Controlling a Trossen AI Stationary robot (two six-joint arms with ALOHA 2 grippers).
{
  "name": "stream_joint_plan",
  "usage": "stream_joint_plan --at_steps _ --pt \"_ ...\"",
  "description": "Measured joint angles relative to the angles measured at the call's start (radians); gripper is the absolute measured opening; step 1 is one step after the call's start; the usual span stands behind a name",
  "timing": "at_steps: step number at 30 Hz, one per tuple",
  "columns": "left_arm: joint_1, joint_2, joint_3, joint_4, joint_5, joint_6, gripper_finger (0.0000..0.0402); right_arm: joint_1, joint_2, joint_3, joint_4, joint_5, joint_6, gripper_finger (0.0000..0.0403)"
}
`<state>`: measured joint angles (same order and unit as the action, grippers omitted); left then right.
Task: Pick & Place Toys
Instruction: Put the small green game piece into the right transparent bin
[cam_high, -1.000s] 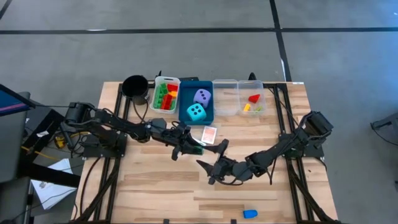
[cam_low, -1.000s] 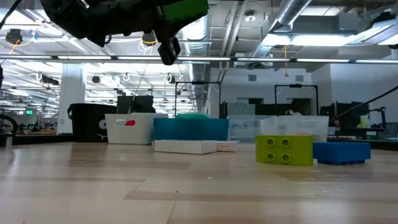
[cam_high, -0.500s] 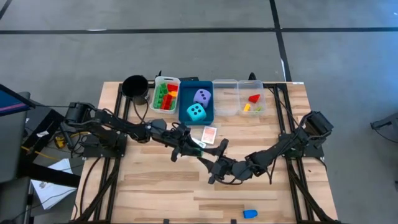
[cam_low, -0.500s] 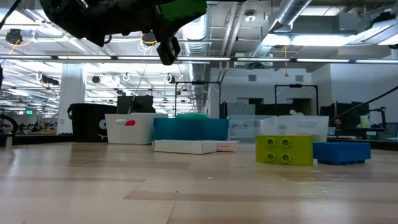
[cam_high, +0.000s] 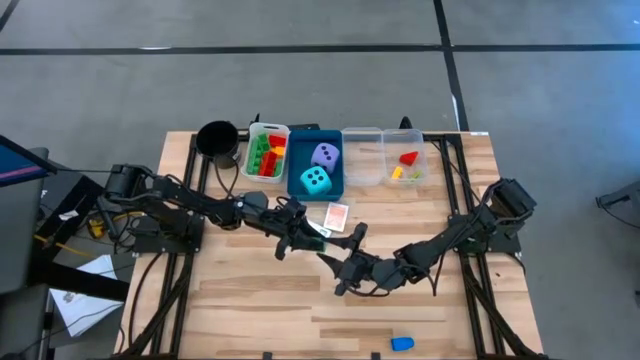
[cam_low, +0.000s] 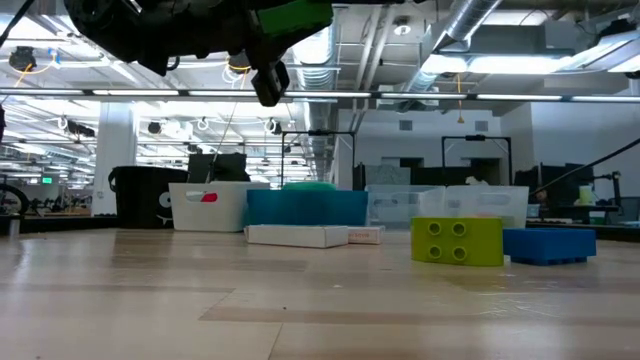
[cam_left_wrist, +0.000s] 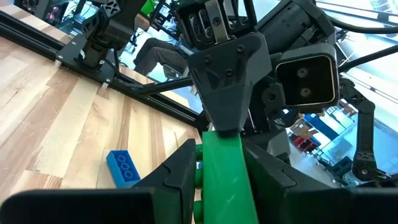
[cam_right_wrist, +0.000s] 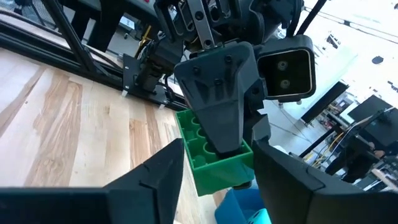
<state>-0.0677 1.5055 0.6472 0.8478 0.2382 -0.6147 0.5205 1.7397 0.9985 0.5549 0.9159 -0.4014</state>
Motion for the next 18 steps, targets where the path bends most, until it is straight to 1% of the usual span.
stream_joint_plan --at_steps 4,9,15,18 --pt "0.0 0.0 0.0 0.006 0.002 0.0 0.0093 0.0 0.0 0.0 -0.008 -0.002 0.019 0.0197" --pt "0.0 0.0 0.0 0.006 0.023 0.0 0.0093 -0.002 0.0 0.0 -0.057 0.0 -0.002 0.02" --pt "-0.005 0.0 0.0 0.006 0.023 0.0 0.0093 -0.014 0.001 0.0 -0.057 0.001 -0.021 0.0192" --pt "-0.005 0.0 0.0 0.006 0.023 0.0 0.0093 -0.014 0.001 -0.001 -0.057 0.002 -0.063 0.0182"
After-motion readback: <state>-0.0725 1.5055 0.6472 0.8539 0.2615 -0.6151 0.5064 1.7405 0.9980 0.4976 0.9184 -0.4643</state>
